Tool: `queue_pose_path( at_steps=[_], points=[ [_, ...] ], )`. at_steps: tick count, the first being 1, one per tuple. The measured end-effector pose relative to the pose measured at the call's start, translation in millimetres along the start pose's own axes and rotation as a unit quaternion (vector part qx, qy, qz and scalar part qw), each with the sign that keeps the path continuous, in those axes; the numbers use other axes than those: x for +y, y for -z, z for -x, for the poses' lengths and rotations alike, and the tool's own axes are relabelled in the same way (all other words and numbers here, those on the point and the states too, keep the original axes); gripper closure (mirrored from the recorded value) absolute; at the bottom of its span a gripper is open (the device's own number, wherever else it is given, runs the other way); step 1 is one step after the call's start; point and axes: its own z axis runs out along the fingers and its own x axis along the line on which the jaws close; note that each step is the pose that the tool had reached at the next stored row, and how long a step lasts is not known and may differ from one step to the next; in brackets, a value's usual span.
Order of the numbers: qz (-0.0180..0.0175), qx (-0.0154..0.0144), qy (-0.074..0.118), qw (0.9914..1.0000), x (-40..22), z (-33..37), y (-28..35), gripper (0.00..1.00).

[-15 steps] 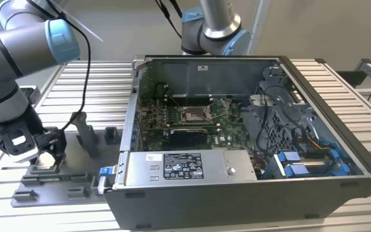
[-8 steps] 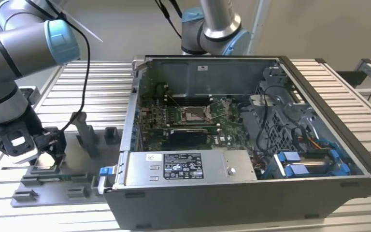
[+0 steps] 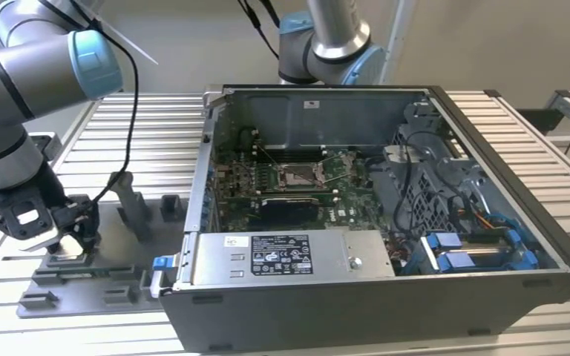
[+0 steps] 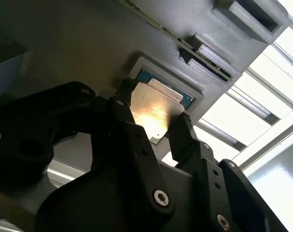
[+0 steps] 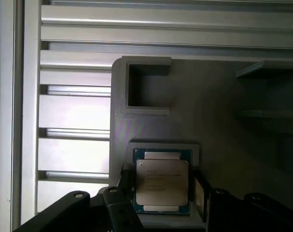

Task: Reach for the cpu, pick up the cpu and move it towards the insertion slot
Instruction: 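Pick up the cpu and move it towards the insertion slot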

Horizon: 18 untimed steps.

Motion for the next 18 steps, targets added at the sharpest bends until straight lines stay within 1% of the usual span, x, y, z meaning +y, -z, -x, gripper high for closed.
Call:
queue_pose_path(
  at_steps=[4, 5, 18],
  points=[
    [0.0001, 0.0, 0.0, 1.0, 0.0, -0.1, 0.4, 1.0],
    [0.0001, 0.0006, 0.0, 1.0, 0.0, -0.1, 2.9, 1.0],
    [0.0, 0.0009, 0.0, 1.0, 2.2, 0.0, 61.8, 1.0]
  ],
)
